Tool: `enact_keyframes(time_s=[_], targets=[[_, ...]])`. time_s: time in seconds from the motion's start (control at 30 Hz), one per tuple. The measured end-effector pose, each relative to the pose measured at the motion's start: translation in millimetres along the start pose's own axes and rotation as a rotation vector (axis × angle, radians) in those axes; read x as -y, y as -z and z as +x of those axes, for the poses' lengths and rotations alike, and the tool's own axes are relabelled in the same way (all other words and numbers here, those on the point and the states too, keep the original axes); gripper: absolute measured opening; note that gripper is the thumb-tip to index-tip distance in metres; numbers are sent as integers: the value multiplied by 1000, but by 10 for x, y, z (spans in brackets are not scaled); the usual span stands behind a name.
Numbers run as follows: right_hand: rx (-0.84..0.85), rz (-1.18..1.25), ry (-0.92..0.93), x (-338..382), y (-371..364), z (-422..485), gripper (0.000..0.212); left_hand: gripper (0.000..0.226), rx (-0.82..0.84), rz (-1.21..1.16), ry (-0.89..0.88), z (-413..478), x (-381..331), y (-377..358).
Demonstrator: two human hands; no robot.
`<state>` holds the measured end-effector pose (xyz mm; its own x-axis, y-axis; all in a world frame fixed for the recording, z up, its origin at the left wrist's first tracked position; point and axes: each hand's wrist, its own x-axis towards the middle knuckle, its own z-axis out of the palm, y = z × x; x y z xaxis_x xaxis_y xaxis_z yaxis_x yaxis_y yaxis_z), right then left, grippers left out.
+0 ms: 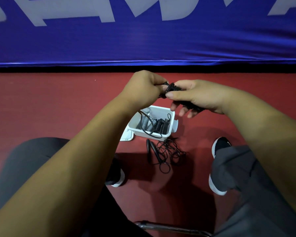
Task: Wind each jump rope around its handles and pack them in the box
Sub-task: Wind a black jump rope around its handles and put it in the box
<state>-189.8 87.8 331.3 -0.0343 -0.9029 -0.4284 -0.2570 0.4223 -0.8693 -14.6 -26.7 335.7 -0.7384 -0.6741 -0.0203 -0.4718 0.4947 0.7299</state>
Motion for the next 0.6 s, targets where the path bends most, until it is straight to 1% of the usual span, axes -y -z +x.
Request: enact_keyframes(time_s=[0.13, 0.2, 0.3, 0.37, 0.5, 0.6], targets=[[-19, 75, -21, -7, -5, 34, 29, 16, -27, -56, 14, -5, -29, 25], [20, 145, -41, -6, 24, 17, 26, 16, -29, -49, -15, -11, -41, 24], [69, 178, -46, 14, 56, -34, 21, 17, -32, -55, -21, -26, -59, -4], [56, 151, -20, 17, 59, -22, 24, 17, -57, -85, 0, -21, -59, -19], [-62, -56, 45, 23, 4, 21, 29, 17, -117, -121, 56, -20, -58, -69], [-93, -31, 39, 27, 5, 27, 29, 17, -166, -109, 85, -33, -91, -100]])
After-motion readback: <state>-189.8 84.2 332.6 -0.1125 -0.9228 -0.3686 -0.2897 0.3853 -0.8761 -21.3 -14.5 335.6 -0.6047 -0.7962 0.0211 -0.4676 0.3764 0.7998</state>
